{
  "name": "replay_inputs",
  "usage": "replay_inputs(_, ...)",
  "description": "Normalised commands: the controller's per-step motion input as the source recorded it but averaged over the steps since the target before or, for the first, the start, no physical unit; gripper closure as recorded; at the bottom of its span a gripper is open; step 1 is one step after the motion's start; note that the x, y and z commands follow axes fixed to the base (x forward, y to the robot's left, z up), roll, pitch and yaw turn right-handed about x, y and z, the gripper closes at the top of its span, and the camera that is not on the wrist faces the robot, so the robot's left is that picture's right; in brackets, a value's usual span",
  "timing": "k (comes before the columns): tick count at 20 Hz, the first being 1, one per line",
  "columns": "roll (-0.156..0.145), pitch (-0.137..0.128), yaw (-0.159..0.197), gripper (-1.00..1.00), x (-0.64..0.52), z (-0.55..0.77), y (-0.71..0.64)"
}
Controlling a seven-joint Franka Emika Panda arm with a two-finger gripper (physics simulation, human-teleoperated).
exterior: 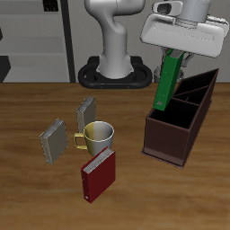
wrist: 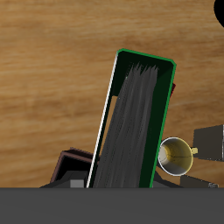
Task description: Place the green book into the left desk caddy's back compartment
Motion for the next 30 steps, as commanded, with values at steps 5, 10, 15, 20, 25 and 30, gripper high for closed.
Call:
replay_inputs(5,-0.016,-0.046,-0.064,1.0,-0.5,0.54,0.08)
replay_inputs(10,-0.017,-0.022,-0.074,1.0,-0.41,0.33,0.06)
replay_inputs(15,-0.067,0.007,-0.035,1.0,-0.29,0.06,0.04)
replay_inputs(20,-0.012,0.047,-0.066,1.0,-0.32,-0.07,0.08)
replay_inputs(25,0.024,0.005,-0.028,1.0,-0.51,-0.04,0.22)
replay_inputs(30,0.034,0.002,-0.043,1.0,-0.45,0.08,0.2)
